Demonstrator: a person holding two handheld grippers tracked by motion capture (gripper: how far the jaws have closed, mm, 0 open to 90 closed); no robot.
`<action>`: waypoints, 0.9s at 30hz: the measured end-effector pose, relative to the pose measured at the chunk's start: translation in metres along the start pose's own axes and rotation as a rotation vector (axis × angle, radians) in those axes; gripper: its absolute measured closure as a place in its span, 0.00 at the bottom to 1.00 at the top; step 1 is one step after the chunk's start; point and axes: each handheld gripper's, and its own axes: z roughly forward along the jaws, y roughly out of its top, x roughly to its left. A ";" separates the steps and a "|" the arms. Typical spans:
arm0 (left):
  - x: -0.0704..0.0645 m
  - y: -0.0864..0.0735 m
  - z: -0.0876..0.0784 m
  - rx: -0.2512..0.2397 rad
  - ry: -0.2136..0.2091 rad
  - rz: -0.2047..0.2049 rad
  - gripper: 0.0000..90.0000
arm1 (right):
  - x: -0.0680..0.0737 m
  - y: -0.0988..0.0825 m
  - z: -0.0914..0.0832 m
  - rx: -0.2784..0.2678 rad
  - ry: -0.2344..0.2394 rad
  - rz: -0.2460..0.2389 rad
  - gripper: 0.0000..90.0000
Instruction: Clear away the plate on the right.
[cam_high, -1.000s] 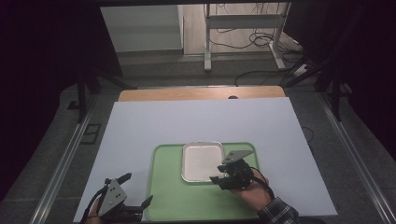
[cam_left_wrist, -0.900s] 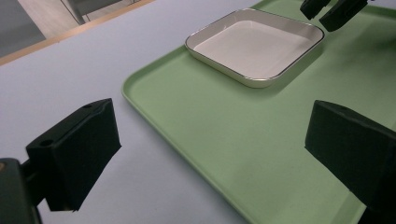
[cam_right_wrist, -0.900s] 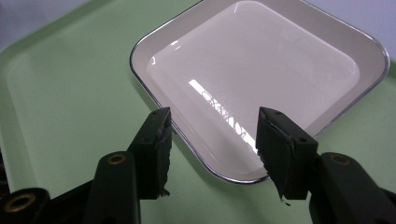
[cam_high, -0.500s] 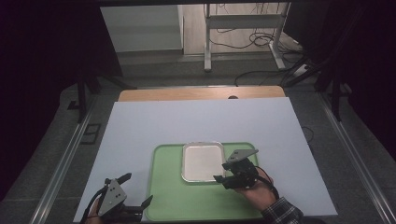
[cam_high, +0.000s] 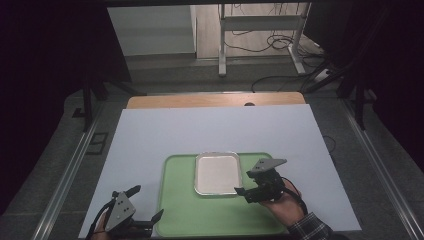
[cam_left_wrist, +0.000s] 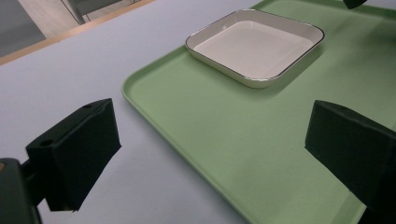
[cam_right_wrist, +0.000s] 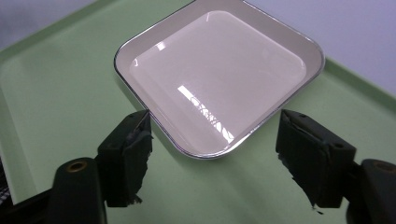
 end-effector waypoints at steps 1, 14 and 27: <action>0.000 0.000 0.000 0.000 0.000 0.000 0.03 | 0.000 0.000 -0.001 -0.003 -0.001 0.000 0.28; 0.000 0.000 0.000 0.001 0.000 0.001 0.03 | -0.005 -0.009 -0.014 -0.031 -0.023 -0.007 0.13; 0.000 0.000 0.000 0.002 0.000 0.002 0.03 | -0.004 -0.019 -0.021 -0.026 -0.057 -0.024 0.00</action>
